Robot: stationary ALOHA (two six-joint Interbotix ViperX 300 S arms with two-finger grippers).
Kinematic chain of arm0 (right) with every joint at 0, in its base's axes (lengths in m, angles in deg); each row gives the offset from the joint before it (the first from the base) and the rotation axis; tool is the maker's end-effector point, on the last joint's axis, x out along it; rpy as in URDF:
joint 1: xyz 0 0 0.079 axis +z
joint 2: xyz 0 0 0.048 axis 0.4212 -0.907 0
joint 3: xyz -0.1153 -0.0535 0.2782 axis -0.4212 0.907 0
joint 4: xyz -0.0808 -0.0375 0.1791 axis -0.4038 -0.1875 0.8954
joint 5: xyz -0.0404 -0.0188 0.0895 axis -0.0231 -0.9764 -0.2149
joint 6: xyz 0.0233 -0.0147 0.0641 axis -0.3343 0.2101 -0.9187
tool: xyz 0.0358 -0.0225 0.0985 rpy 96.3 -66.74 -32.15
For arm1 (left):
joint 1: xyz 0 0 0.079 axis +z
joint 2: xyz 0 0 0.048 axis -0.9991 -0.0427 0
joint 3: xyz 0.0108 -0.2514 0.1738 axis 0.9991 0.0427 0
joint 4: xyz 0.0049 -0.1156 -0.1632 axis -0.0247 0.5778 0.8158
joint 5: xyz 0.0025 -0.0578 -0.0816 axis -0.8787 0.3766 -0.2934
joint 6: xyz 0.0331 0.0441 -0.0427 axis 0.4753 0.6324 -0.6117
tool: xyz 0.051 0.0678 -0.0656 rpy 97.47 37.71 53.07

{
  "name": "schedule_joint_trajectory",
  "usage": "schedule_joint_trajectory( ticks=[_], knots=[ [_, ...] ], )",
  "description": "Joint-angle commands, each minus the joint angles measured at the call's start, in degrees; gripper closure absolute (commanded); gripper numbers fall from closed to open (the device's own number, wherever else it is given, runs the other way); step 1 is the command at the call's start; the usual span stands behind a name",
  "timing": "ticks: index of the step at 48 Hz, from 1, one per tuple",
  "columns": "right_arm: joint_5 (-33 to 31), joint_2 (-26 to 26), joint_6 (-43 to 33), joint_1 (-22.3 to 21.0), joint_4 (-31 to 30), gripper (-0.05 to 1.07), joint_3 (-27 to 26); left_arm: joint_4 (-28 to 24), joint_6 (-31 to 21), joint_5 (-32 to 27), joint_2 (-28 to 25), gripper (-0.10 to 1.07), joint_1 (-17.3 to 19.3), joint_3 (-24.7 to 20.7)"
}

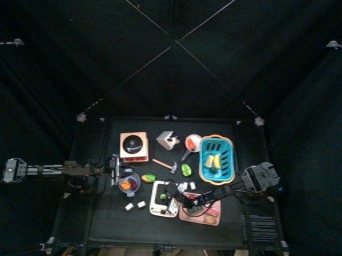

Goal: Grab green screw

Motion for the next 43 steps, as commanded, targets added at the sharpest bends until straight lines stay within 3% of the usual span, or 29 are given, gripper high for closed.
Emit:
schedule_joint_trajectory(
  ticks=[1, 23, 43],
  knots=[
    [-0.6, 1.2, 0.1, 0.0, 0.0, 0.19, -0.2, 0.2, 0.0, 0.2, -0.1, 0.29, 0.2, -0.7],
    [-0.5, -0.4, 0.0, -0.3, 1.7, 0.20, -0.4, 0.2, 0.0, 0.1, -0.1, 0.29, 0.3, -0.1],
    [-0.5, -0.4, 0.0, -0.4, 2.8, 0.37, -1.0, 0.3, 0.0, 0.2, -0.1, 0.29, 1.5, -0.1]
  ],
)
